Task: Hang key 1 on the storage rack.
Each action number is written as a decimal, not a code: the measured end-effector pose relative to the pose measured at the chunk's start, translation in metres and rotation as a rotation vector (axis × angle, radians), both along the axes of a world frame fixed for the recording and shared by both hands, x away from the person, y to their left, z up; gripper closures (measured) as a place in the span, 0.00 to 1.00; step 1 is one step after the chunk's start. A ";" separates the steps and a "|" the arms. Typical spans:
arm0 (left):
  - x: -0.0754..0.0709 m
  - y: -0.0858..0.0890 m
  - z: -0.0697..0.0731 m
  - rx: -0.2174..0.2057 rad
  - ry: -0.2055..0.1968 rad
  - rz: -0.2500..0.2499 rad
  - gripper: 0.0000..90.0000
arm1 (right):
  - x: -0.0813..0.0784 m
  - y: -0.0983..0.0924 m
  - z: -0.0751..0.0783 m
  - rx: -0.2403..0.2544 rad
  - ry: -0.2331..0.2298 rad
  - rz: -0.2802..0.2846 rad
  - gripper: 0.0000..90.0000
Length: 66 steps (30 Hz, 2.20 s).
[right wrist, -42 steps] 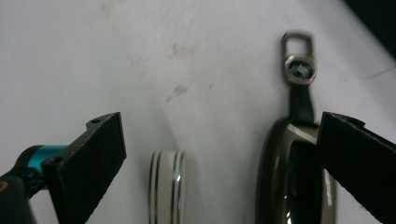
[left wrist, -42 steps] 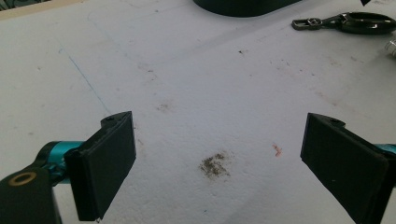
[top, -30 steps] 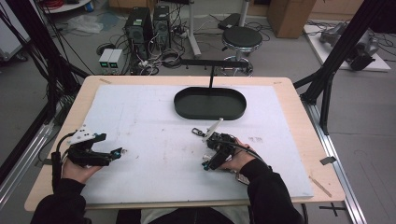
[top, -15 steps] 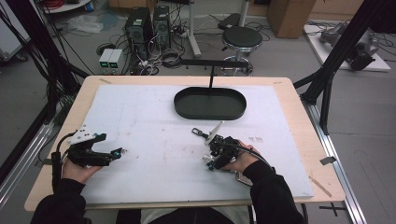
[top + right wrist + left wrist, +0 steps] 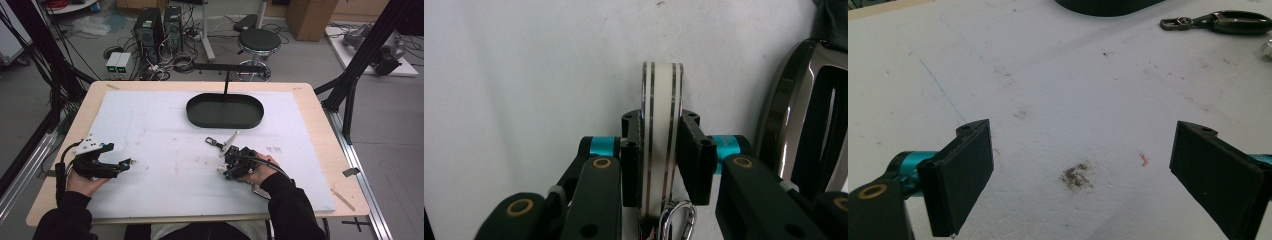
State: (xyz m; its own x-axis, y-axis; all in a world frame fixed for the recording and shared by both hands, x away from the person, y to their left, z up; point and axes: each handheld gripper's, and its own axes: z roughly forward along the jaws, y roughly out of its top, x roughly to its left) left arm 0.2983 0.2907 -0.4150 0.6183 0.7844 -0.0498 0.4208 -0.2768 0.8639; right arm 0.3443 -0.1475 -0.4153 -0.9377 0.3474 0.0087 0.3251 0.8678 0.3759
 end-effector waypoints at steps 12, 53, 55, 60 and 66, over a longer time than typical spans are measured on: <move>0.000 0.000 0.000 -0.001 -0.001 0.000 0.12 | 0.004 -0.010 0.017 0.147 -0.015 -0.072 0.83; 0.001 0.001 -0.001 -0.017 0.000 -0.004 0.12 | 0.065 -0.033 0.113 0.467 -0.036 -0.243 0.83; 0.000 0.001 -0.001 -0.018 -0.002 -0.004 0.12 | 0.069 -0.033 0.118 0.469 -0.037 -0.250 0.83; 0.000 0.000 -0.002 -0.020 0.003 -0.008 0.12 | 0.083 -0.030 0.128 0.471 -0.043 -0.260 0.83; 0.002 -0.002 -0.004 -0.020 0.005 -0.012 0.12 | 0.093 -0.028 0.139 0.493 -0.051 -0.263 0.83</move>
